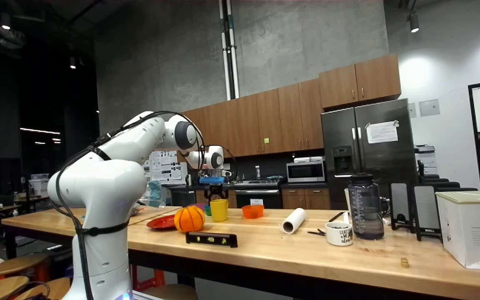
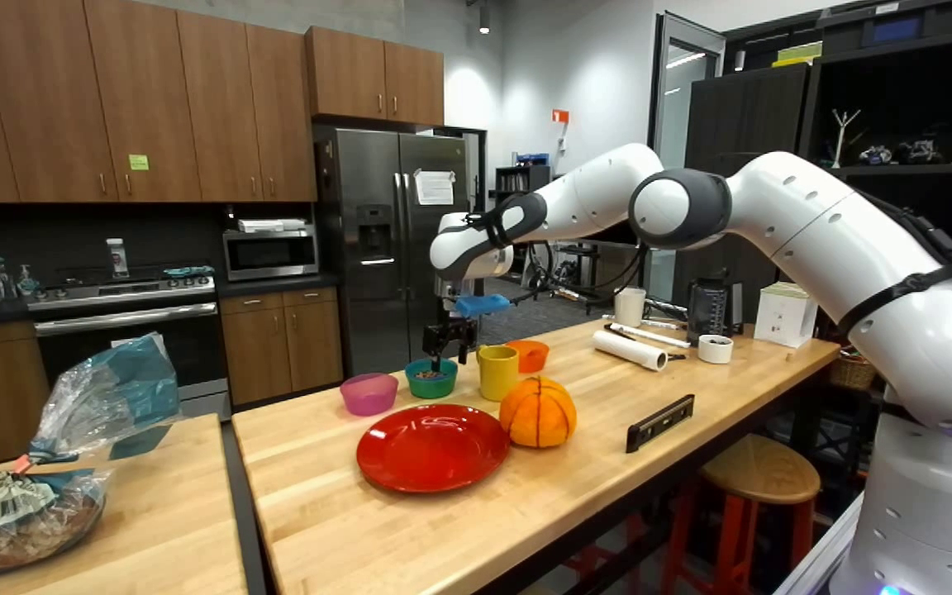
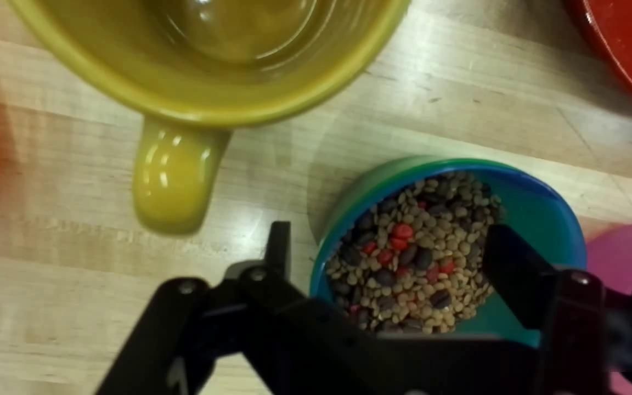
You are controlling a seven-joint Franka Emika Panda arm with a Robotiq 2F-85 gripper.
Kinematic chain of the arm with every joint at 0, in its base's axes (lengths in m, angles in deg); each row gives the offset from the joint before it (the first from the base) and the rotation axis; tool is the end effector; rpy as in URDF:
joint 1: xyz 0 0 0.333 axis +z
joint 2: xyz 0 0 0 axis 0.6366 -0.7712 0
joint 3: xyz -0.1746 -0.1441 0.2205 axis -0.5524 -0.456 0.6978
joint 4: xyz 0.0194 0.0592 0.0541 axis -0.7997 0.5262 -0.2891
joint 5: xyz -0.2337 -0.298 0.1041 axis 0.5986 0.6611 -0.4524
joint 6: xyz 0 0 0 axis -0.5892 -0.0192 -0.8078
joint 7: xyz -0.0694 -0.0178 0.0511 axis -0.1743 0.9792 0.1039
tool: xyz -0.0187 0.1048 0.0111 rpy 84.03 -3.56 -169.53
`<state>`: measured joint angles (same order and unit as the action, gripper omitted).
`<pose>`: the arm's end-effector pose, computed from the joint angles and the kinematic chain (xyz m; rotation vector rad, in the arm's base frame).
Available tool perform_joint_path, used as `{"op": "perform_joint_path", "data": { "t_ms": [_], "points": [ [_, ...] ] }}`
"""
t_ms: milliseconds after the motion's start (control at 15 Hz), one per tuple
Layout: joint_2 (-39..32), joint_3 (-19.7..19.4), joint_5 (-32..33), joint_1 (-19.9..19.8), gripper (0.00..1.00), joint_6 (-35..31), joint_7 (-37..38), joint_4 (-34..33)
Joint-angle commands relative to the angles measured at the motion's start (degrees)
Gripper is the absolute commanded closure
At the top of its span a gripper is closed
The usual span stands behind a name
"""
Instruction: Pour the contents of the blue bowl into the pink bowl
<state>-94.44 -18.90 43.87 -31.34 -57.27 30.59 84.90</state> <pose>0.7514 0.1569 0.2909 -3.0231 -0.3161 -0.0564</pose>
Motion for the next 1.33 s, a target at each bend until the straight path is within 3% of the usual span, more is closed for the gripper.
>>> {"op": "perform_joint_path", "data": {
  "t_ms": [0,267,533,600,1000,1067,1267],
  "points": [
    [-1.2,-0.5,0.7,0.5,0.15,2.4,1.3,-3.0],
    [-1.7,-0.5,0.7,0.5,0.29,3.2,1.4,-3.9],
    [-1.8,-0.5,0.7,0.6,0.74,3.5,1.6,-4.1],
    [-1.8,-0.6,0.8,0.6,0.81,3.5,1.8,-4.1],
    [-1.3,-0.7,0.9,0.6,0.92,3.4,2.2,-3.8],
    [-1.2,-0.7,1.0,0.7,0.98,3.3,2.2,-3.7],
    [-0.7,-0.9,1.1,0.9,0.99,3.2,2.6,-3.5]
  ]
}}
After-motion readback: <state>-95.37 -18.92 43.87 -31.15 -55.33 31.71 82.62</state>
